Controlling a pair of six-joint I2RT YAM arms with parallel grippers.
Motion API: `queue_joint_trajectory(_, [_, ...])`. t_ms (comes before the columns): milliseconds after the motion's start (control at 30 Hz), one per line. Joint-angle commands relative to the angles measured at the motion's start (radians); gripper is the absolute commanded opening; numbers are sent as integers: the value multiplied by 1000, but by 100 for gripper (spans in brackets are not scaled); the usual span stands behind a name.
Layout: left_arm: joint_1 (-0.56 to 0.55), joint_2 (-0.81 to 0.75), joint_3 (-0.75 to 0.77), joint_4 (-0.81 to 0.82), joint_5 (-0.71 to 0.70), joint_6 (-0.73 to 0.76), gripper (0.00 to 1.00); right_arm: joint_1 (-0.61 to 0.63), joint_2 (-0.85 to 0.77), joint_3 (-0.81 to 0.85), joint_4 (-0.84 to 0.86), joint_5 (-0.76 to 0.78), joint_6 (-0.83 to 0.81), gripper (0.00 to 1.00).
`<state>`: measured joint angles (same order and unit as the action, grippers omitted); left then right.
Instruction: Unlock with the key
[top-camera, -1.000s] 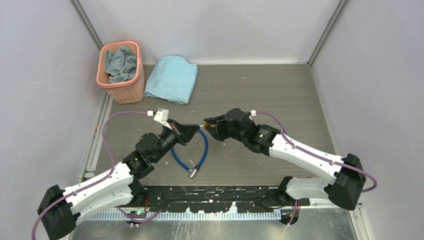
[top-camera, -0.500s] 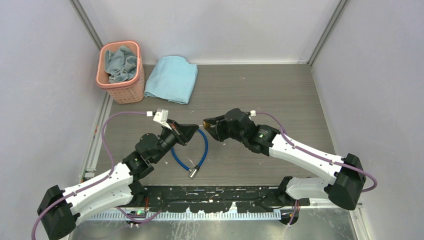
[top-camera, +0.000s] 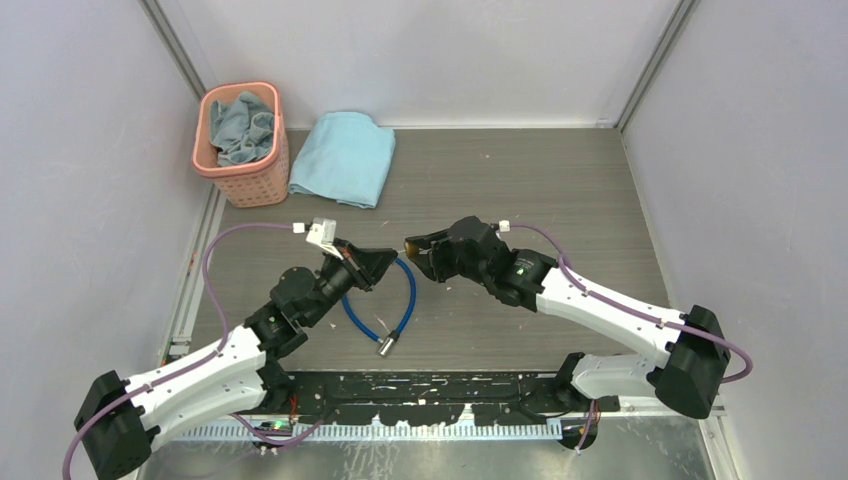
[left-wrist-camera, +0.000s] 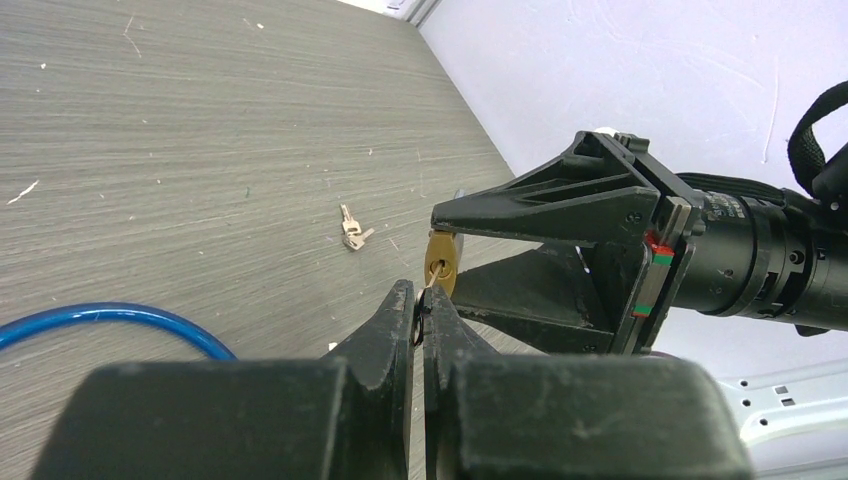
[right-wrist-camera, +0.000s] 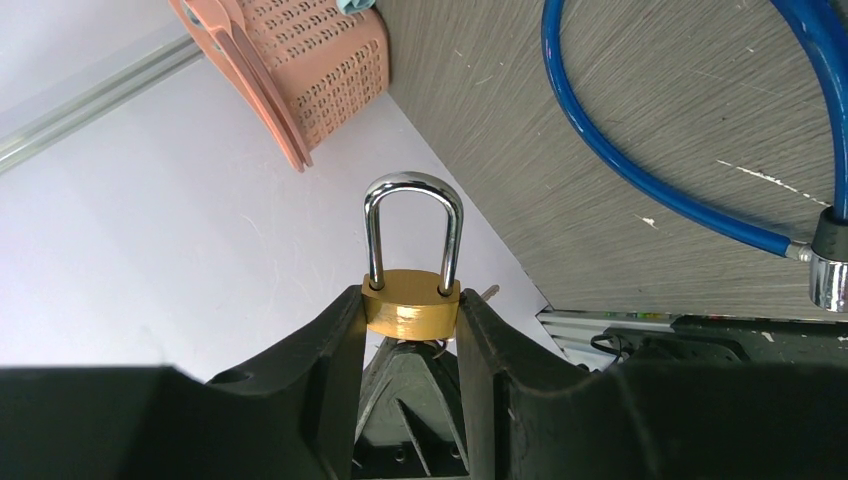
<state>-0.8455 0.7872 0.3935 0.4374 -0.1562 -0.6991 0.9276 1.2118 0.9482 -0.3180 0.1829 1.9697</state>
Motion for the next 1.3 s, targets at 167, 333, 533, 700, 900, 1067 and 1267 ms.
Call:
queue_joint_trajectory(167, [-12,-6,5,81,-2,19,0,11,4,18,67,0,-3,1])
queue_joint_trajectory(333, [-13,6,11,81,0,23,0,17,14,22,66,-3,-11,1])
queue_joint_trajectory(533, [-12,12,9,80,1,23,0,25,18,35,63,8,-28,1])
queue_joint_trajectory(700, [-13,10,6,80,1,21,0,31,19,44,47,18,-38,1])
queue_joint_trajectory(900, [-14,10,5,75,0,19,0,34,20,49,48,23,-41,1])
queue_joint_trajectory(1067, [-14,11,5,75,0,19,0,39,22,54,46,25,-43,1])
queue_joint_trajectory(1267, [-14,29,9,87,0,19,0,48,30,66,46,23,-49,1])
